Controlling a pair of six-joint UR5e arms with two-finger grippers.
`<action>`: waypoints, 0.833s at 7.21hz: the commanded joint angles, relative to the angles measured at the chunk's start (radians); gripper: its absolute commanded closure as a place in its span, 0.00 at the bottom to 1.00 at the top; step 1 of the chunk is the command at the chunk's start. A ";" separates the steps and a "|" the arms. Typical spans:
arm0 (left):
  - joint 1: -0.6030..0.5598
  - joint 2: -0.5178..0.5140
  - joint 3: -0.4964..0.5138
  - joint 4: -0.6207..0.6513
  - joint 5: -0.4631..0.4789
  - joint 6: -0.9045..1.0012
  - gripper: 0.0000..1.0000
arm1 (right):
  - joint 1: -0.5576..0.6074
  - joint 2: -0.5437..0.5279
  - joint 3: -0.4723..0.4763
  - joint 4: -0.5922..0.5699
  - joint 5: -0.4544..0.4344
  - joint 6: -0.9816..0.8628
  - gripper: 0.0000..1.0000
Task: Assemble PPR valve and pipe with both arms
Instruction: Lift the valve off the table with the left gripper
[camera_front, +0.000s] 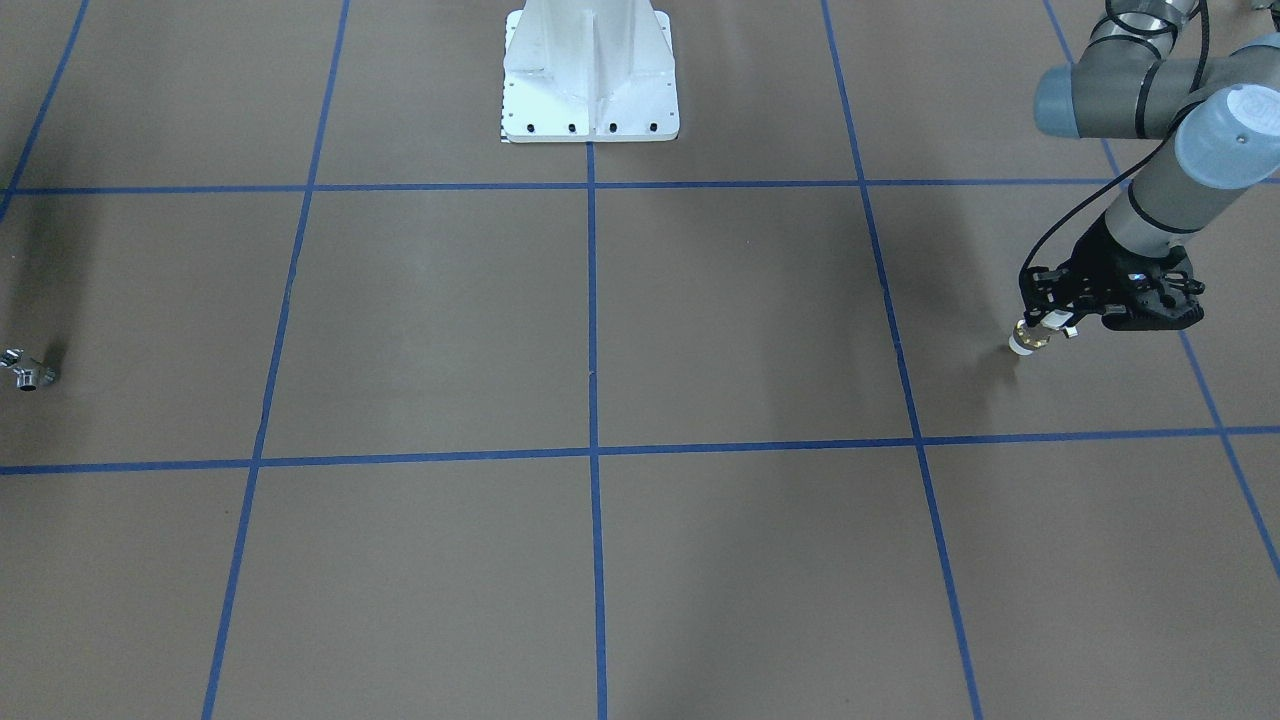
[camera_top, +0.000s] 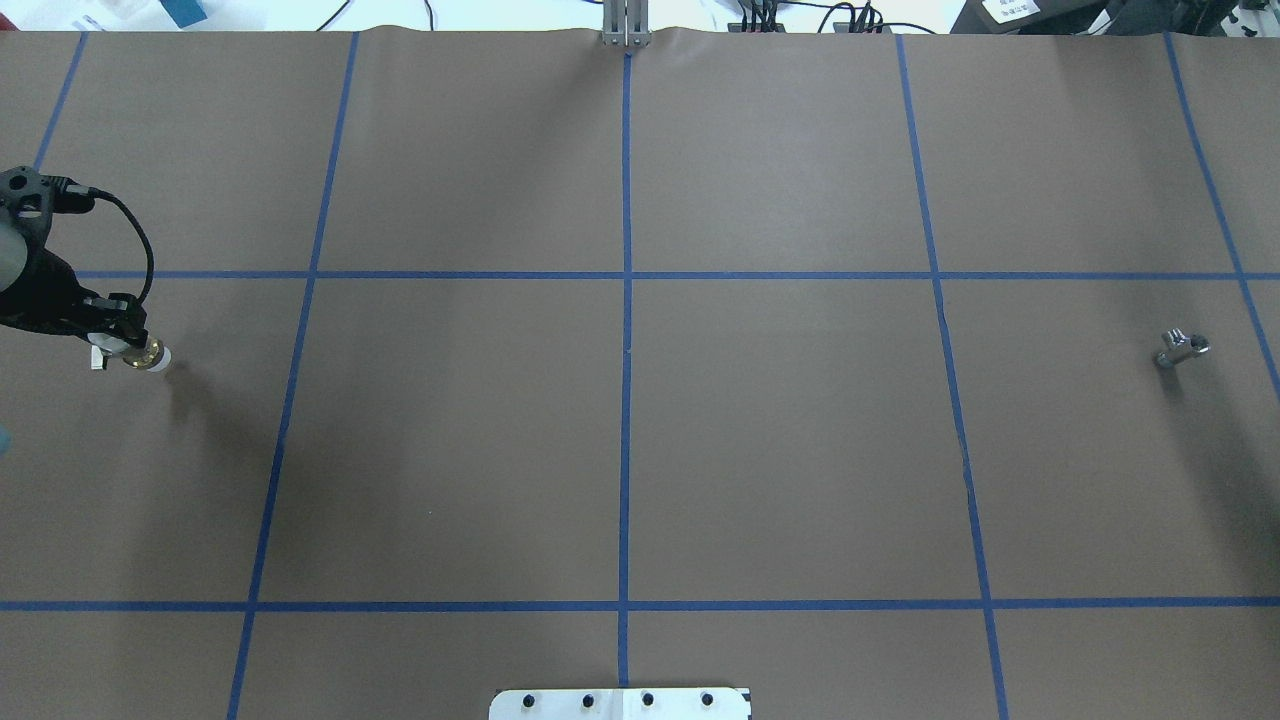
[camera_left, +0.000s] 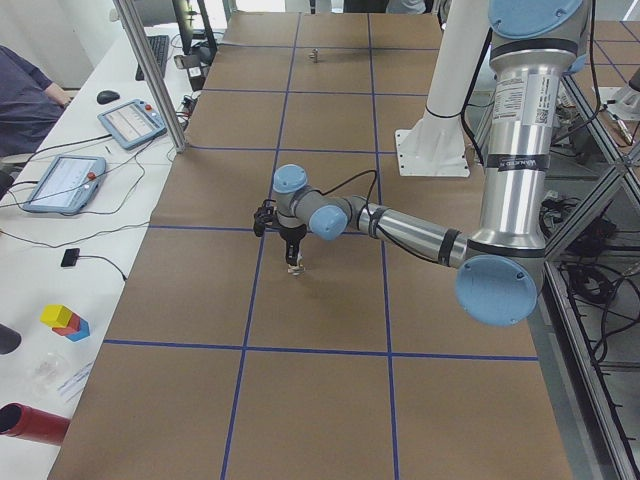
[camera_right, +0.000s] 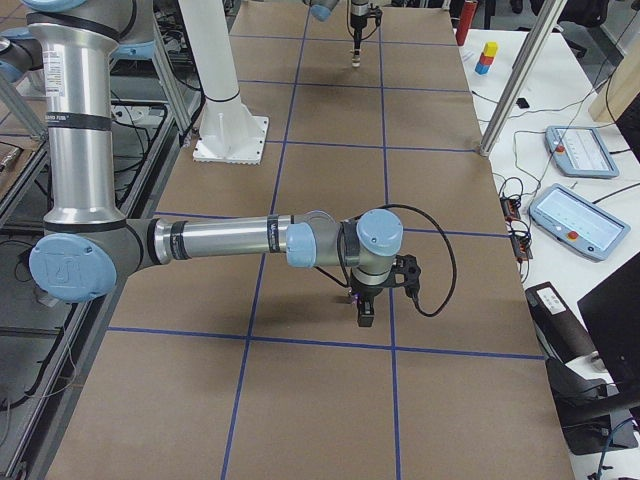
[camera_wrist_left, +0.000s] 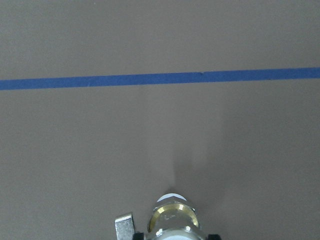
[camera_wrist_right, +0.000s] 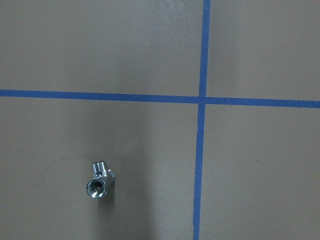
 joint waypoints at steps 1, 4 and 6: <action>-0.013 -0.083 -0.077 0.170 -0.003 0.002 1.00 | 0.000 0.005 0.006 0.000 -0.002 -0.001 0.00; 0.015 -0.496 -0.056 0.615 -0.006 -0.004 1.00 | -0.006 0.025 0.012 0.000 -0.006 -0.003 0.00; 0.128 -0.713 0.063 0.656 -0.007 -0.164 1.00 | -0.006 0.021 0.011 -0.002 -0.024 -0.001 0.00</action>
